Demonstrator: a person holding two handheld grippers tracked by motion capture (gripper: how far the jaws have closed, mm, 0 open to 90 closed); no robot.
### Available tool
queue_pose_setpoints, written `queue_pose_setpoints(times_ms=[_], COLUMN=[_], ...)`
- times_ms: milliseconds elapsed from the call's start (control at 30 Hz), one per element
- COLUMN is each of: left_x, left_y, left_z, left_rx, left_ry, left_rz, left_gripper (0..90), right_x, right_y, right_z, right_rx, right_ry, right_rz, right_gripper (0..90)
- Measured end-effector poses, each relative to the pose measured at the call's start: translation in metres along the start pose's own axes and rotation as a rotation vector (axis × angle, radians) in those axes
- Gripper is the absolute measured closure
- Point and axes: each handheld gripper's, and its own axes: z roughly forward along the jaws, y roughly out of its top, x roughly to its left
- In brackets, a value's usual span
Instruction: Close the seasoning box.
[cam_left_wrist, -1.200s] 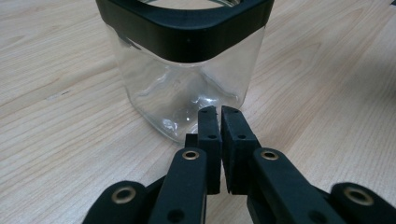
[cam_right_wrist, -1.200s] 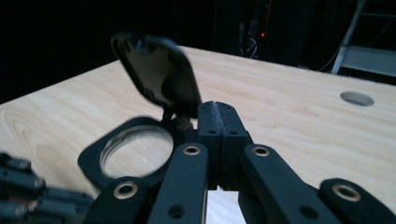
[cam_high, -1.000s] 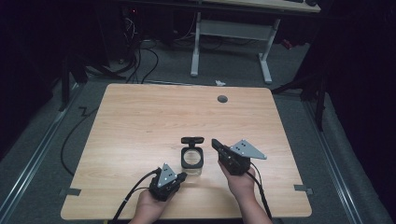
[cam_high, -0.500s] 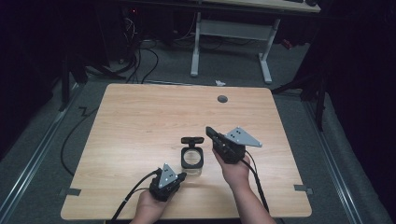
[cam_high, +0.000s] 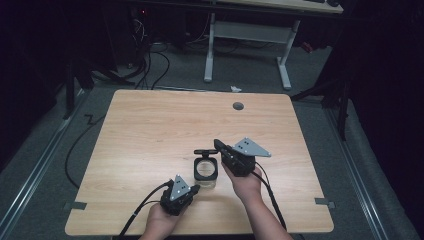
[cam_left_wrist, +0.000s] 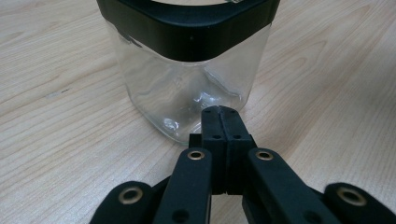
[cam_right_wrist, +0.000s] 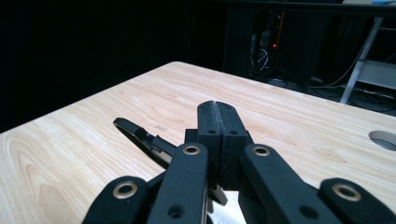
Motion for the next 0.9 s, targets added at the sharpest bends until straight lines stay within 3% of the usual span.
queue_pose_setpoints(times_ms=[167,367,500,900], left_x=[0.000,0.000,0.000,0.000], left_y=[0.000,0.000,0.000,0.000], left_z=[0.000,0.000,0.000,-0.002], left_rx=[-0.002,0.001,-0.001,-0.005], left_ry=[0.000,0.001,-0.004,-0.014], left_rz=[-0.002,-0.001,-0.006,-0.006], left_gripper=[90.0,90.0,89.8,88.3], right_x=[0.008,0.012,0.014,0.009], right_y=[-0.010,-0.039,-0.047,-0.046], right_z=[-0.007,-0.015,-0.018,-0.027], right_rx=[0.007,0.056,0.069,0.047], right_ry=[0.012,0.028,0.032,0.020], right_rz=[-0.016,0.001,0.010,0.006], right_gripper=[89.8,89.6,89.4,89.1])
